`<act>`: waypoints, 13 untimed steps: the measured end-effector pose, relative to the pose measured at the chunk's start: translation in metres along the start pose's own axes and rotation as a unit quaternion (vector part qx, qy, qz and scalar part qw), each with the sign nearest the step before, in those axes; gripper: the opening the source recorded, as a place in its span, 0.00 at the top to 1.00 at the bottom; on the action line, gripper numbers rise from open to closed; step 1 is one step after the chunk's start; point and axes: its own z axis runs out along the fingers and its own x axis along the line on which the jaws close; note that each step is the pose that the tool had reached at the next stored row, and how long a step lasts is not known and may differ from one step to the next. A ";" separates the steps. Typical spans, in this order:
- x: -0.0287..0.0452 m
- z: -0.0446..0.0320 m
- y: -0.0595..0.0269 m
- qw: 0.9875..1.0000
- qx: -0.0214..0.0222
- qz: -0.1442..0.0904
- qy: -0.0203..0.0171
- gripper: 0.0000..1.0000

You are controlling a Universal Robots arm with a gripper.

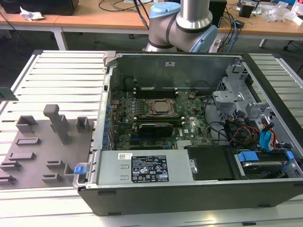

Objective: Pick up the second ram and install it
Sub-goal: 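Pick up the second ram and move it above second insertion slot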

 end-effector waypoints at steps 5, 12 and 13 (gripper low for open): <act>-0.0004 -0.0094 0.0002 1.000 0.000 0.000 0.000 0.87; -0.0012 -0.0247 0.0004 1.000 0.000 0.000 0.000 0.87; -0.0014 -0.0283 0.0004 1.000 0.000 0.000 0.000 0.87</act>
